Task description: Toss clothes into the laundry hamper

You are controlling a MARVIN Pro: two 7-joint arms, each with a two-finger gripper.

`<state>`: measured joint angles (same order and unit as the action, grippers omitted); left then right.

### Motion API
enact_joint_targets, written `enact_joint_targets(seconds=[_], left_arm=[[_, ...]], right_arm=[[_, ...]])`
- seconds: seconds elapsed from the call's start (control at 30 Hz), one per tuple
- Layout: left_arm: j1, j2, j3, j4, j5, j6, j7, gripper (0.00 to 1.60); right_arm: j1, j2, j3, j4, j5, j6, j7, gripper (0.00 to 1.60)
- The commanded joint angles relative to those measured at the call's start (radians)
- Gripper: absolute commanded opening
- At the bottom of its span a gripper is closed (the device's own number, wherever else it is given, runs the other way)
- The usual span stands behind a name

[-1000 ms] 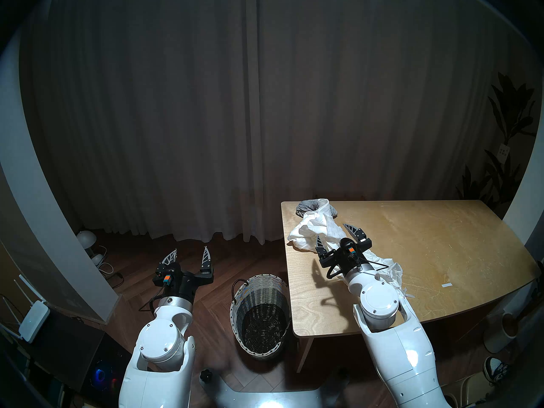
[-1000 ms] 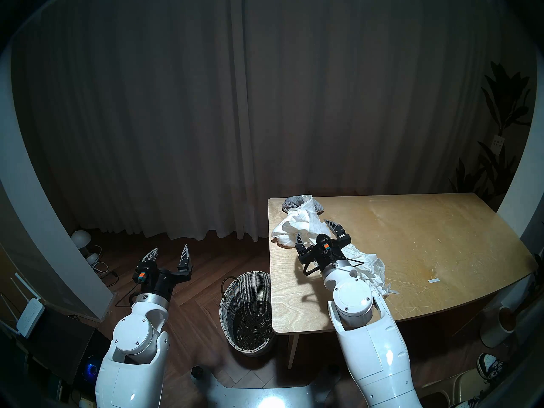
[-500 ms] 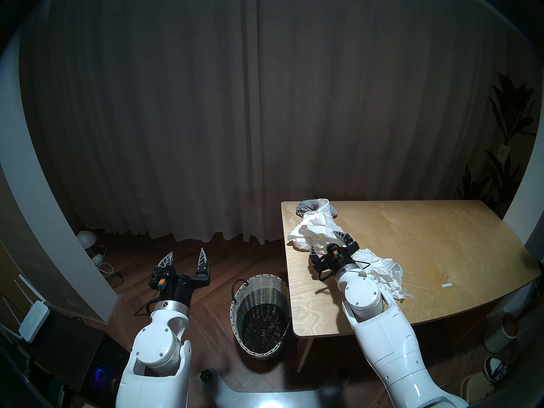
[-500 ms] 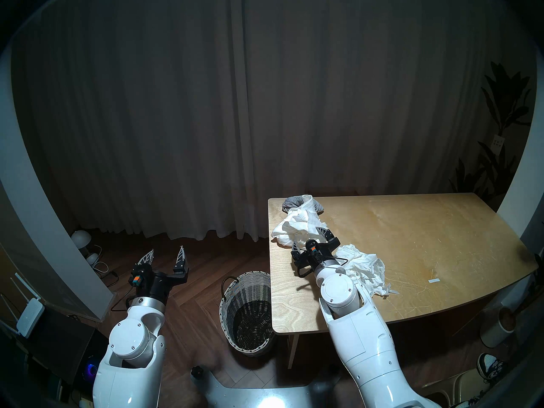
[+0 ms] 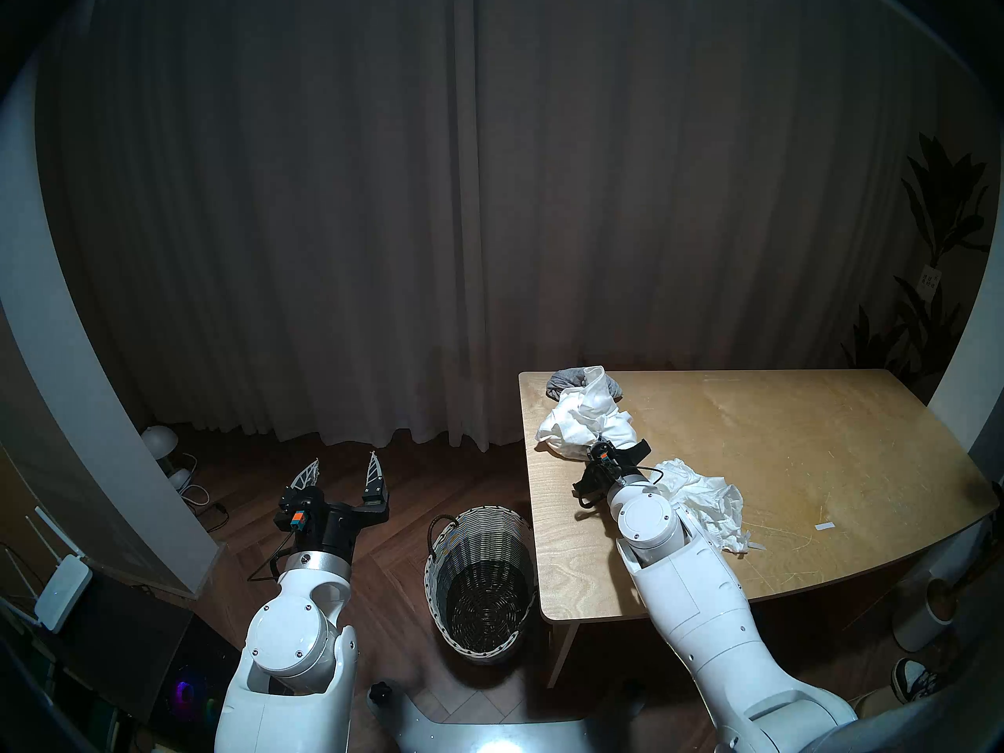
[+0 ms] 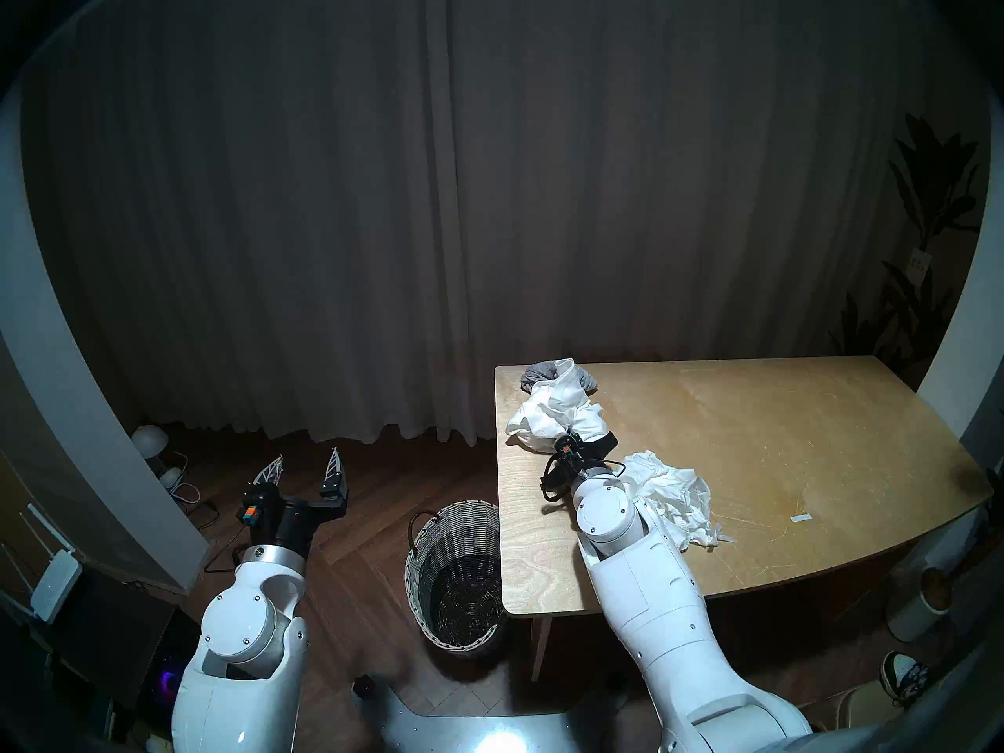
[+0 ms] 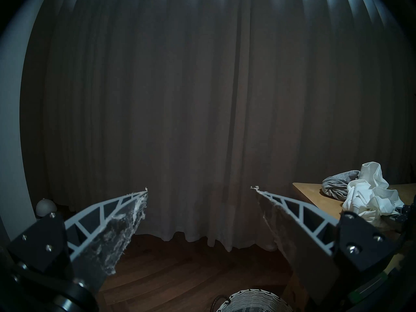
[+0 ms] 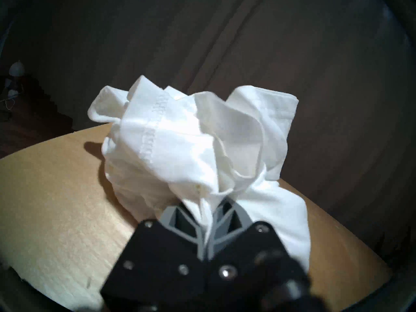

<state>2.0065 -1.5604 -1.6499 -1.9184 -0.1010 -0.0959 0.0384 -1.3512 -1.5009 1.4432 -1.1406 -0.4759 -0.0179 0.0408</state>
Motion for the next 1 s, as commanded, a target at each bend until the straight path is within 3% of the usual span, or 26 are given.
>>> enact_joint_targets(seconds=[0.0,0.2,0.4,0.43,0.57,0.83,0.97], left_arm=[[0.003,-0.002,-0.002,-0.033,0.006,-0.012,0.008,1.60],[-0.006,-0.001,0.003,-0.024,0.008,-0.008,0.012,1.60],[-0.009,-0.002,0.006,-0.022,0.011,-0.008,0.018,1.60],[-0.009,-0.002,0.006,-0.022,0.011,-0.009,0.019,1.60],[-0.006,-0.002,0.004,-0.023,0.012,-0.010,0.021,1.60],[0.007,-0.002,-0.003,-0.028,0.014,-0.013,0.024,1.60],[0.017,-0.003,-0.008,-0.034,0.016,-0.017,0.026,1.60]], right_arm=[[0.051,-0.073,-0.017,-0.090,0.063,-0.081,0.025,0.00],[0.079,-0.133,-0.063,-0.128,0.121,-0.167,0.047,0.00],[0.067,-0.167,-0.103,-0.224,0.176,-0.229,0.078,0.00],[0.086,-0.158,-0.117,-0.197,0.190,-0.243,0.082,0.00],[0.060,-0.165,-0.148,-0.271,0.233,-0.264,0.102,0.00],[0.051,-0.153,-0.247,-0.332,0.342,-0.292,0.130,0.00],[0.002,-0.133,-0.293,-0.397,0.398,-0.279,0.134,0.00]])
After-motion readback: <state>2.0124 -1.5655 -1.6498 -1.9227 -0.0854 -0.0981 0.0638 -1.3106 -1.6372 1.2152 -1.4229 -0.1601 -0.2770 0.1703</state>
